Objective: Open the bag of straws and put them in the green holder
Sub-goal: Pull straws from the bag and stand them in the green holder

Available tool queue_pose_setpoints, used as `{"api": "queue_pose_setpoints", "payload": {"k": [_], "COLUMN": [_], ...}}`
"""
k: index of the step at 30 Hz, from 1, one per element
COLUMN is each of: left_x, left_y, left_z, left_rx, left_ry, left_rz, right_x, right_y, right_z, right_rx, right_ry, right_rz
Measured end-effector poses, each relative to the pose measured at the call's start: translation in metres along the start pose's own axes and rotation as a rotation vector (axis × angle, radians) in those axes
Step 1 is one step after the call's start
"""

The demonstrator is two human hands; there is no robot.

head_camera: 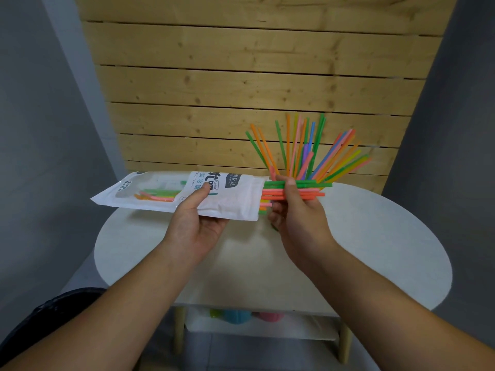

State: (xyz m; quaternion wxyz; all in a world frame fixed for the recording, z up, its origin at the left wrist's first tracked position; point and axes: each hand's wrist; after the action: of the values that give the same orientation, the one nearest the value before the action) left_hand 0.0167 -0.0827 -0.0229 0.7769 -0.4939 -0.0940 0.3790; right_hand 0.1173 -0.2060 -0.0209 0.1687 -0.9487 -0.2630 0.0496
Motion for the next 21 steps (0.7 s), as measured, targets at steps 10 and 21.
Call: {"api": "queue_pose_setpoints", "payload": {"k": [10, 21], "left_x": [0.005, 0.014], "left_y": [0.006, 0.011], "left_z": [0.006, 0.007], "left_rx": [-0.049, -0.050], "left_ry": [-0.021, -0.044], "left_rz": [0.052, 0.083], "right_x": [0.002, 0.006], "right_y": [0.033, 0.094], "right_z": [-0.030, -0.060], "right_rx": [-0.028, -0.280], "right_ry": [0.101, 0.315], "right_rz": [0.094, 0.298]}}
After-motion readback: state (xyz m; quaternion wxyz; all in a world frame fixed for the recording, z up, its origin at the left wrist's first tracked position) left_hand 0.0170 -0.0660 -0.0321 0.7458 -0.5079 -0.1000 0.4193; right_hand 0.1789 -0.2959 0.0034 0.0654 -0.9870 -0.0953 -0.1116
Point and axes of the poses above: each hand's wrist, its own x-axis towards the middle knuckle, its own y-axis out of the back of the hand, z = x × y, and after that the axes turned 5 degrees about -x, right-handed
